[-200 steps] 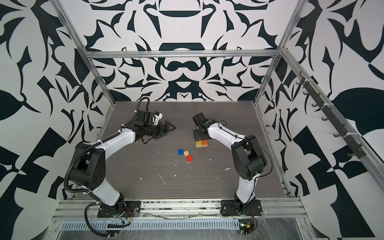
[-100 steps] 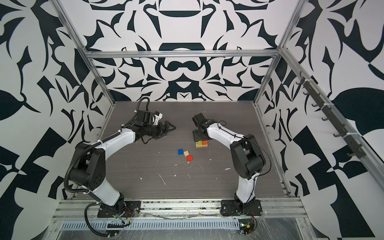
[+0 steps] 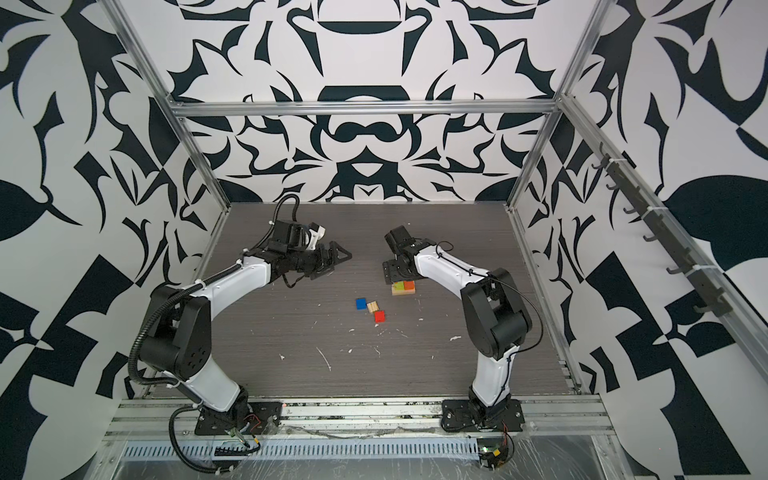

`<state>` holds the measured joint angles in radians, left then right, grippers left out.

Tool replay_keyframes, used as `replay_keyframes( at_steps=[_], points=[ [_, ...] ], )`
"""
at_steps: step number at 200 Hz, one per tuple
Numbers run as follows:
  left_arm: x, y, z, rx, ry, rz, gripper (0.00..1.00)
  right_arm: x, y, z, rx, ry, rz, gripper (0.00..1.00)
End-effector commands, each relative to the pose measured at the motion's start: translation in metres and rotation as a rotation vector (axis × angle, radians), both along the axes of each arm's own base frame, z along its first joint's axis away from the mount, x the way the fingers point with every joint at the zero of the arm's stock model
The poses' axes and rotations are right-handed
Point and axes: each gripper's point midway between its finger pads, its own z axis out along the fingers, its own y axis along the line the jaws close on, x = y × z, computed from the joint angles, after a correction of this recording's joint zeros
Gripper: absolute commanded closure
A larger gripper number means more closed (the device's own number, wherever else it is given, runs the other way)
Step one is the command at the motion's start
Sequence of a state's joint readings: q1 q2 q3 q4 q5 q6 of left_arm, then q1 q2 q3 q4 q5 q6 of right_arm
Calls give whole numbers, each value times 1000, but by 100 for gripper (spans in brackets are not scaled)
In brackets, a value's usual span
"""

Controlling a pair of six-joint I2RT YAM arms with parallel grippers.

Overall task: Build the wood block tower
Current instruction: 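Open the right gripper and raise it off the light blue slab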

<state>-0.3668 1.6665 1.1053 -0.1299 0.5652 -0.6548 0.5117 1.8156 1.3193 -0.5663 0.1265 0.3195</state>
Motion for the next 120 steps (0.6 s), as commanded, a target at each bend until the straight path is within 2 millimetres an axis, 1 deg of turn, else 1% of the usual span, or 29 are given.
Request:
replay_keyframes(
  at_steps=[1,35,70,97,120],
  points=[
    [7,-7,0,-7,-10,-7,1,4,0,39,35,-72,4,10],
    [8,-16,-2,-13,-8,-23,0,-4,-4,56,36,-85,14,11],
    [10,-21,-2,-17,-10,-31,1,-15,-7,71,60,-97,26,15],
    [11,-23,-1,-21,-21,-32,1,-27,-9,78,93,-98,18,18],
    [12,-23,-3,-21,-21,-32,1,-38,-9,79,122,-87,19,22]
  ],
)
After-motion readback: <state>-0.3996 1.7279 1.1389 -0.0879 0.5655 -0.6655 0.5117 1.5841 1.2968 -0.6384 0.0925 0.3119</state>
